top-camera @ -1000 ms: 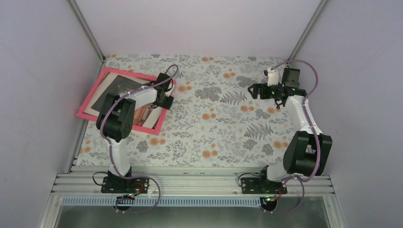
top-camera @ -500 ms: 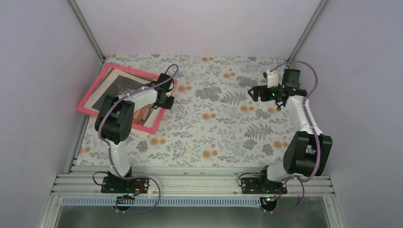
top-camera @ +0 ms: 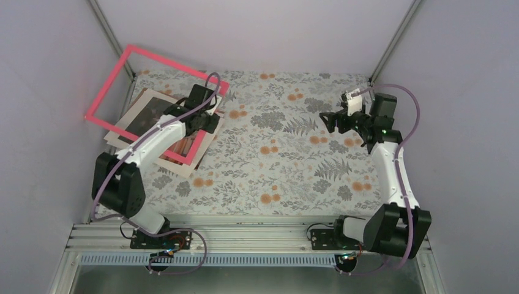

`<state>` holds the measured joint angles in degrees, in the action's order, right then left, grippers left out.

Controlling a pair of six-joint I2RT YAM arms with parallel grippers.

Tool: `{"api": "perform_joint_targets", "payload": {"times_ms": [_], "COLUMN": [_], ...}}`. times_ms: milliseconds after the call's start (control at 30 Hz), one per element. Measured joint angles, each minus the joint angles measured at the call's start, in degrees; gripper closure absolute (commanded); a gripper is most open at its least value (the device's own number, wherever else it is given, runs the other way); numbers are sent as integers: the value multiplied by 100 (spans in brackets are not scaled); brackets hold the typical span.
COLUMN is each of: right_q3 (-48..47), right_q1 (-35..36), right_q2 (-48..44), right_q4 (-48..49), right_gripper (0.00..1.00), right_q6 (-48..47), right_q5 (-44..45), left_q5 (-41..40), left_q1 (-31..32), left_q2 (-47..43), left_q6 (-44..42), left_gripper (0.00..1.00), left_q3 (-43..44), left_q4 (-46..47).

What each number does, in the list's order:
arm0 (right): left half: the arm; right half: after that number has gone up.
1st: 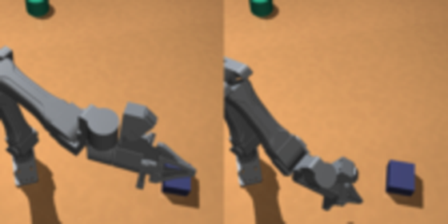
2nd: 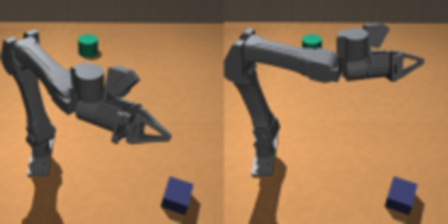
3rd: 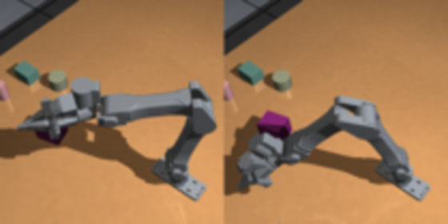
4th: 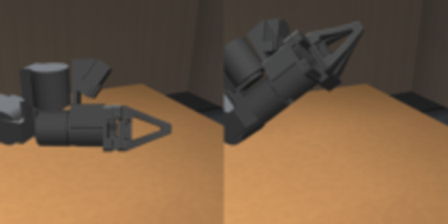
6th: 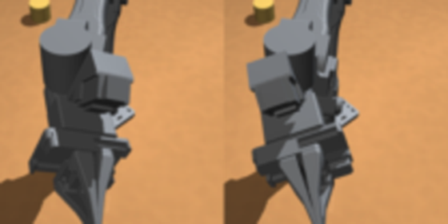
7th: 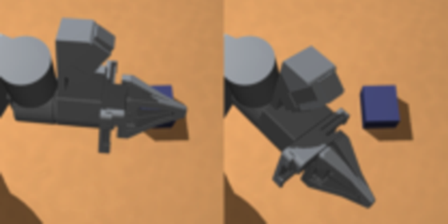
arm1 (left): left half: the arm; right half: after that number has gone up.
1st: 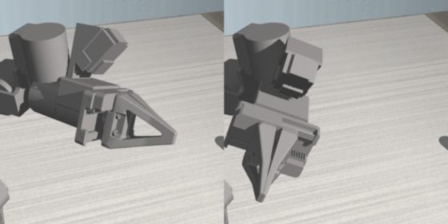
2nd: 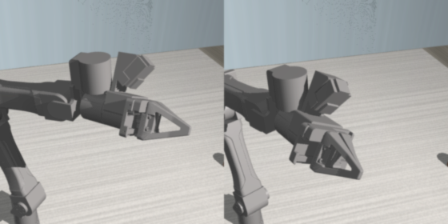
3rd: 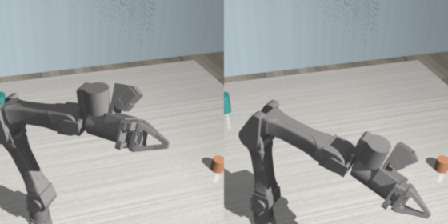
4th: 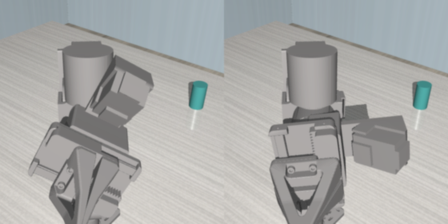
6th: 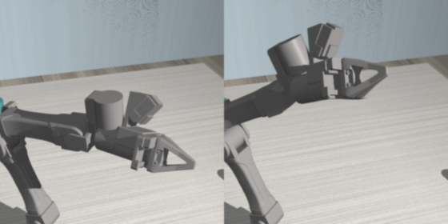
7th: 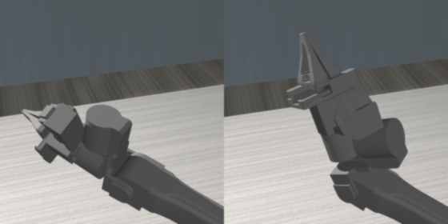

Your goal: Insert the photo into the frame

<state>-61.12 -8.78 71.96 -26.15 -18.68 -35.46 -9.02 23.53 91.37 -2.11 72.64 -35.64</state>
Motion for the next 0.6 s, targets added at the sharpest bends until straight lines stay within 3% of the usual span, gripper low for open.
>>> {"api": "perform_joint_targets", "payload": {"times_ms": [333, 467, 600], "right_q3": [531, 715, 645], "right_q1": [2, 39, 188], "right_q2": [-708, -953, -968], "right_q4": [1604, 2564, 3307], "right_gripper": [0, 0, 1], "right_q6": [-7, 120, 212], "right_q5": [-643, -691, -632], "left_q5": [483, 1379, 2802], "left_q1": [295, 555, 627], "left_q2": [-1088, -1130, -1106], "left_q6": [-780, -986, -1088], "left_gripper": [98, 98, 98], "left_q3": [699, 1528, 2186], "left_q4": [-435, -520, -761]}}
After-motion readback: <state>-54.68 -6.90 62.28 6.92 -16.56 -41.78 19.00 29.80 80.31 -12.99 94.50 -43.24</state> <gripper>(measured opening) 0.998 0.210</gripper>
